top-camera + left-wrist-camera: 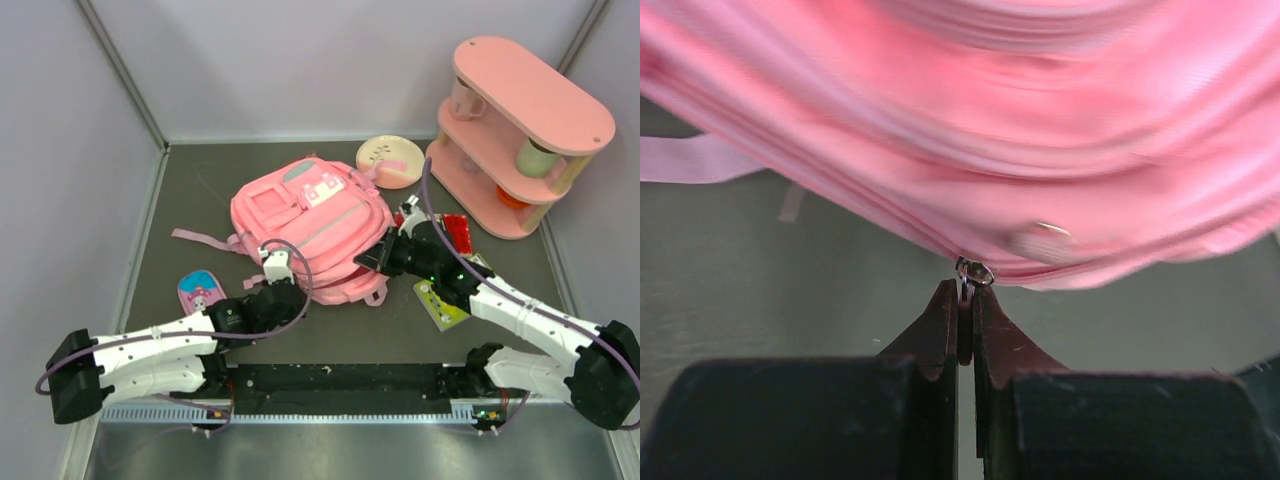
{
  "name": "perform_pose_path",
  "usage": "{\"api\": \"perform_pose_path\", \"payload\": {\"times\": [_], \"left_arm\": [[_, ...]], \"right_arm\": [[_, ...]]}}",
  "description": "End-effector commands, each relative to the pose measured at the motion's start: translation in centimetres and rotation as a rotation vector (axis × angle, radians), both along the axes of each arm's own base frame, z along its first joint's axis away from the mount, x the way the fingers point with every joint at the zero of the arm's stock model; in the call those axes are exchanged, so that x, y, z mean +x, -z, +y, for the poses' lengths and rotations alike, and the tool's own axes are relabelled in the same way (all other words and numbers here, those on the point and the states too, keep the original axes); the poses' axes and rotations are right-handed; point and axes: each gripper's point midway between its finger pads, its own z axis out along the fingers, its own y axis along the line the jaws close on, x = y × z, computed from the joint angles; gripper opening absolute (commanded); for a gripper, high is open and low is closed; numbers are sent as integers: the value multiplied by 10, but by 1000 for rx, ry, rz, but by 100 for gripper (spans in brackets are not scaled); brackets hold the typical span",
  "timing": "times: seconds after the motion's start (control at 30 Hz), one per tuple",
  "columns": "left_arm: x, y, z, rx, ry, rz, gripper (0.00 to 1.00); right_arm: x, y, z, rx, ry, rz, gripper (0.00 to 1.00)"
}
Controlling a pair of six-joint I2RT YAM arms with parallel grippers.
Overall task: Pack the student bag
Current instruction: Unzip the student bag at the center of the board.
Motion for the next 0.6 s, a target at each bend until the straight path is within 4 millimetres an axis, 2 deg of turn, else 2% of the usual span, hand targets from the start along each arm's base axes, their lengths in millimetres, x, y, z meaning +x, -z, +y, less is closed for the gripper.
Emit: {"api": "perform_pose_path", "payload": {"times": [0.0,0.17,0.4,0.5,0.57], "left_arm": [[14,17,47,100,-171,32,0],[33,21,76,135,-311,43,0],[49,26,97,157,-407,77,0],[51,20,91,128,-374,61,0],[47,18,82,95,-318,74,10]], "right_arm": [[22,-58,-13,76,72,-167,0],[16,-64,-9,97,34,-163,0],[9,-61,2,124,-30,-140,0],[7,-60,8,132,-68,-129,0],[7,-56,14,133,-94,-115,0]]}}
